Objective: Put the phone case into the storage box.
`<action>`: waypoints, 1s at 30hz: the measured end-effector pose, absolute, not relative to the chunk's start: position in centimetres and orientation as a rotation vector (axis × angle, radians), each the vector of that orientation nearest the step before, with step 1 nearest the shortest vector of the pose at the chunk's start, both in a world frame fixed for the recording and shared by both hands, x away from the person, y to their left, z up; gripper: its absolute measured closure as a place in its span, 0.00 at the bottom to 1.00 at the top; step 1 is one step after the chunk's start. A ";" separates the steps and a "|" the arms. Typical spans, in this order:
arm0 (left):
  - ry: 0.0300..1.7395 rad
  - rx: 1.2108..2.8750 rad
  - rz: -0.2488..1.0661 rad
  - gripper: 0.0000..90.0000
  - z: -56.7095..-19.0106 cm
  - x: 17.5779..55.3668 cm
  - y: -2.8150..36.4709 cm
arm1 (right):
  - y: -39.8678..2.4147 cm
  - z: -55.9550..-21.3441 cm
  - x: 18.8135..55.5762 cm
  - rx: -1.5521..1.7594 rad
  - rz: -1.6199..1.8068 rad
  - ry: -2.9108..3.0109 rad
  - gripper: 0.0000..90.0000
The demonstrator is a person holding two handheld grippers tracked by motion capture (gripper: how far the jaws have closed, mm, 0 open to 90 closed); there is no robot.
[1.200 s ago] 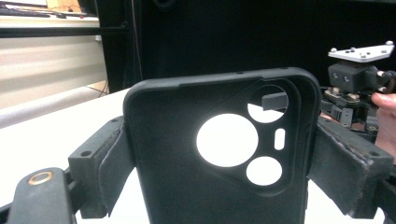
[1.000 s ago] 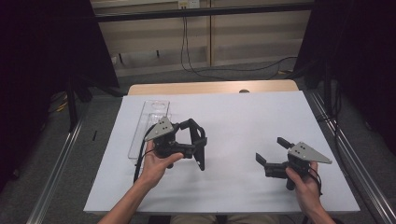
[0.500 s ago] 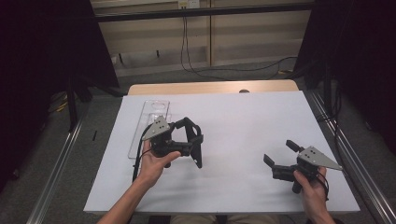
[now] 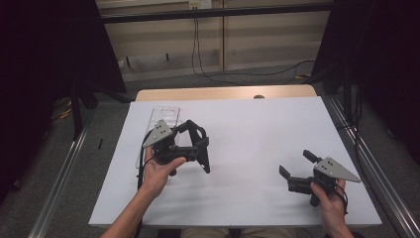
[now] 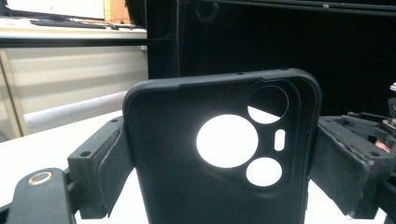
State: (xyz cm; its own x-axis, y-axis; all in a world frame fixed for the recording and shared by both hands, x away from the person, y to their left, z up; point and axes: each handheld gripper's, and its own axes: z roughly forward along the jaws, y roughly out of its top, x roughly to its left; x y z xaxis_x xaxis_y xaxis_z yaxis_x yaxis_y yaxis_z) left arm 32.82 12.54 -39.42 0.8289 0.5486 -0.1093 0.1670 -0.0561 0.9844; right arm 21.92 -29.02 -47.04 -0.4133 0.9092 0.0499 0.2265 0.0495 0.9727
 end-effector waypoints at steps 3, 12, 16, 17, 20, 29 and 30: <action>0.589 1.605 0.349 0.15 -39.0 32.8 12.8 | -29.0 -47.0 21.9 1.159 1.407 1.703 0.00; 0.623 1.584 0.381 0.15 -38.4 32.8 13.2 | -29.5 -46.9 21.9 1.181 1.403 1.680 0.00; 0.643 1.598 0.397 0.15 -38.3 32.9 13.2 | -29.6 -46.9 22.0 1.180 1.405 1.672 0.00; 0.639 1.590 0.394 0.15 -38.3 32.9 13.2 | -29.6 -46.9 22.0 1.181 1.405 1.672 0.00; 0.645 1.589 0.405 0.15 -37.9 33.1 13.5 | -29.6 -47.0 22.0 1.179 1.412 1.677 0.00; 0.685 1.583 0.424 0.15 -37.4 33.7 14.4 | -29.5 -47.0 21.9 1.179 1.418 1.684 0.00; 0.693 1.591 0.435 0.15 -37.3 33.8 14.6 | -29.5 -47.0 21.9 1.172 1.420 1.692 0.00</action>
